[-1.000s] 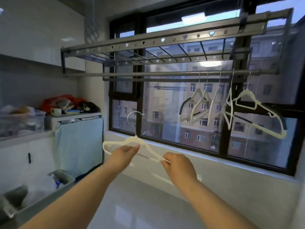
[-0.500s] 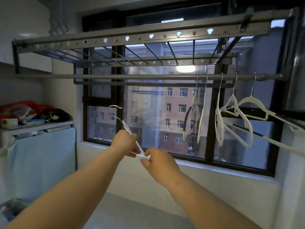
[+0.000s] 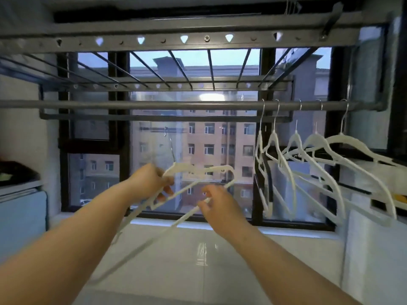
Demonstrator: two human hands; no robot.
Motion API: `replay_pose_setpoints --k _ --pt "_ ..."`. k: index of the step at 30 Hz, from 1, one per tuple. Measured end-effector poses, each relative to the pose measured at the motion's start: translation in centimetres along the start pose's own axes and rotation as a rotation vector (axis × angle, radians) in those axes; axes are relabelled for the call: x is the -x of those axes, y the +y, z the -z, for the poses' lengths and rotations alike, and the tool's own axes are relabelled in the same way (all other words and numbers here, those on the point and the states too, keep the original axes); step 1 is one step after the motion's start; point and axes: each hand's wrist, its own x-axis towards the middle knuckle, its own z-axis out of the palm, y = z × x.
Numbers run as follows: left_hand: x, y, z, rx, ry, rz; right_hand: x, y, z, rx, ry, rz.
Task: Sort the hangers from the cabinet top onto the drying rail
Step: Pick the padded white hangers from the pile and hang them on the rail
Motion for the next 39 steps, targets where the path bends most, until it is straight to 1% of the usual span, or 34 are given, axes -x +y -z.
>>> replay_pose_setpoints --k 2,4,5,6,7,10,12,14,17,20,22,24,27,29,31,33,35,37,39 --pt "-0.9 -1.4 1.7 0.014 -0.097 -0.043 -1.7 -0.6 -0.6 0.115 0.081 0.034" --pt "-1.7 -2.6 3.3 0.031 -0.199 -0.086 -3.5 -1.4 -1.1 0.279 0.166 0.090" --pt "-2.3 -3.3 3.9 0.025 -0.222 -0.106 -4.3 -1.9 -1.3 0.344 0.181 0.098" --pt "-2.8 -3.9 4.4 0.025 -0.230 -0.122 -5.1 -2.2 -1.5 0.380 0.161 0.085" --pt "-3.4 -4.5 4.8 0.033 -0.225 -0.138 -5.7 -2.6 -1.6 0.348 0.103 0.049" --pt "-5.1 -5.9 5.7 0.069 -0.214 -0.186 -6.5 -3.7 -2.0 -0.002 -0.137 -0.097" --pt "-6.0 -6.3 5.9 0.100 -0.236 -0.211 -6.7 -4.0 -2.1 0.014 -0.224 -0.125" --pt "-6.9 -6.6 5.4 0.136 -0.216 -0.225 -6.6 -4.2 -2.2 0.049 -0.262 -0.164" --pt "-8.3 -6.1 3.7 0.227 -0.074 -0.297 -6.6 -4.6 -2.1 0.108 -0.216 -0.211" --pt "-9.1 -3.9 0.7 0.371 -0.037 -0.380 -6.4 -4.5 -1.8 0.168 -0.128 -0.294" --pt "-9.4 -1.9 -1.4 0.408 0.017 -0.379 -6.1 -4.4 -1.2 0.160 -0.098 -0.370" --pt "-9.5 0.1 -3.1 0.440 0.073 -0.330 -5.7 -4.2 -0.4 0.169 -0.062 -0.417" --pt "-9.8 2.7 -4.3 0.557 0.021 -0.295 -4.8 -3.9 1.8 0.220 -0.034 -0.486" --pt "-10.1 4.0 -4.2 0.642 -0.014 -0.297 -3.8 -3.8 3.4 0.260 -0.074 -0.535" --pt "-10.3 5.3 -3.8 0.678 -0.041 -0.336 -2.6 -3.9 4.7 0.250 -0.105 -0.568" --pt "-10.7 6.9 -3.5 0.685 -0.064 -0.371 -1.8 -4.4 5.7 0.176 -0.077 -0.574" --pt "-10.8 8.9 -3.5 0.674 -0.068 -0.385 -1.6 -5.1 6.7 0.091 -0.003 -0.563" --pt "-10.8 10.9 -3.7 0.636 -0.044 -0.379 -1.8 -5.9 7.6 0.032 0.053 -0.547" --pt "-10.9 12.3 -4.1 0.583 -0.037 -0.384 -2.4 -6.7 8.2 -0.011 0.064 -0.561"
